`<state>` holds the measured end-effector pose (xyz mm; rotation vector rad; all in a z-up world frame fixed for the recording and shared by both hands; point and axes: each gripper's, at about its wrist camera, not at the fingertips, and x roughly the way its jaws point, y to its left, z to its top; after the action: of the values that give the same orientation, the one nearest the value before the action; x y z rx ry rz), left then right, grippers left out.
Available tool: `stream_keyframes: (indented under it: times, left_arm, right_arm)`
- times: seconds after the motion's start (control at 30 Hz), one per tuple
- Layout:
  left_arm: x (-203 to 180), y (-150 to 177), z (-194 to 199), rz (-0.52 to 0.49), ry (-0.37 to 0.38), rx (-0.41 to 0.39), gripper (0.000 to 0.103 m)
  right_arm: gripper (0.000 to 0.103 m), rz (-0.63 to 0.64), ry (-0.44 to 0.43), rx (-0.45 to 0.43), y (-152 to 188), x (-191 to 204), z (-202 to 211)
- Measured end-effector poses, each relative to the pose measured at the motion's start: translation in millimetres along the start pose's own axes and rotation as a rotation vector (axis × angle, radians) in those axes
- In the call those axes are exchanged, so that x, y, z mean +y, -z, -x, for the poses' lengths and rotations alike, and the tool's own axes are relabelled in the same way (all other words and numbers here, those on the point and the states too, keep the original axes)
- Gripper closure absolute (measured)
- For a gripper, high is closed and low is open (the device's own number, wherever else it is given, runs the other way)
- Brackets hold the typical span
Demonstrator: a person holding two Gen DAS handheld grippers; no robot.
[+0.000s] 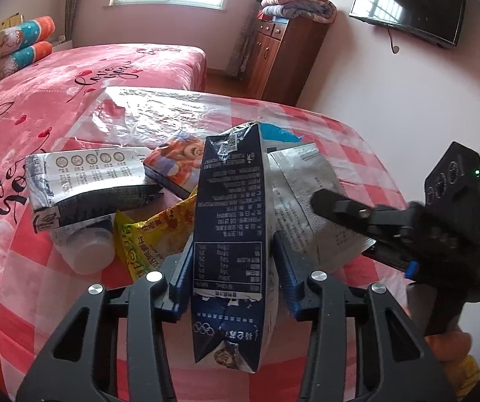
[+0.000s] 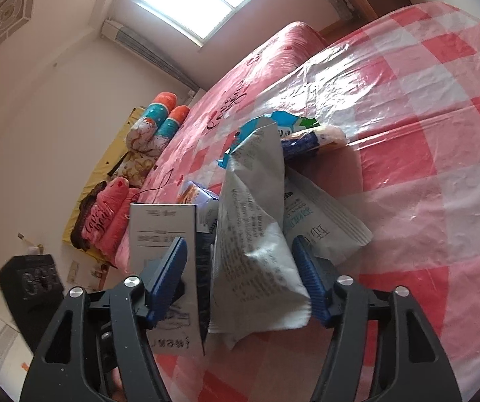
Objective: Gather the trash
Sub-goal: 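Lift the carton with the left tool while the right tool lifts the white wrapper, then carry both items over the orange bucket and open both tools to drop them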
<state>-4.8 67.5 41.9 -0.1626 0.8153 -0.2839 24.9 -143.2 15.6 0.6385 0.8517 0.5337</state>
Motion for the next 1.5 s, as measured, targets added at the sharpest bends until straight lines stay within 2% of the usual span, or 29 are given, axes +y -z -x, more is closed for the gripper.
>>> stream_keyframes:
  times: [0.03, 0.1, 0.3, 0.47, 0.5, 0.77, 0.97, 1.17, 1.3, 1.5]
  left_arm:
    - [0.0, 0.4, 1.8, 0.001, 0.005, -0.003, 0.061]
    - [0.2, 1.5, 5.1, -0.001, 0.007, -0.007, 0.064]
    - [3.0, 5.7, 16.4, 0.017, 0.024, -0.025, 0.065]
    - [5.5, 9.2, 34.3, 0.030, 0.060, -0.051, 0.065]
    - [5.3, 10.4, 39.0, 0.030, 0.065, -0.057, 0.065]
    - [11.1, 21.2, 72.3, 0.035, 0.083, -0.096, 0.065]
    - [26.7, 32.6, 104.9, 0.050, 0.065, -0.136, 0.065]
    - [64.4, 50.9, 149.8, 0.084, -0.020, -0.188, 0.065]
    - [105.3, 73.8, 184.5, 0.130, -0.124, -0.210, 0.065]
    - [176.7, 117.5, 217.1, 0.252, -0.282, -0.187, 0.065]
  right_arm:
    - [0.061, 0.014, 0.018, -0.001, 2.4, 2.7, -0.5]
    - [0.063, 0.037, 0.043, -0.008, 6.0, 7.3, -1.0]
    - [0.066, 0.122, 0.114, -0.071, 18.9, 30.9, 17.2]
    - [0.073, 0.153, 0.125, -0.100, 26.1, 43.3, 33.9]
    - [0.079, 0.156, 0.126, -0.100, 25.2, 41.9, 35.6]
    - [0.080, 0.204, 0.111, -0.111, 43.1, 69.9, 55.3]
    - [0.080, 0.238, 0.033, -0.074, 56.7, 98.6, 55.8]
    - [0.080, 0.310, -0.083, 0.031, 84.2, 152.1, 30.8]
    - [0.080, 0.374, -0.164, 0.127, 107.0, 194.7, 3.2]
    - [0.080, 0.483, -0.240, 0.267, 150.4, 255.0, -39.4]
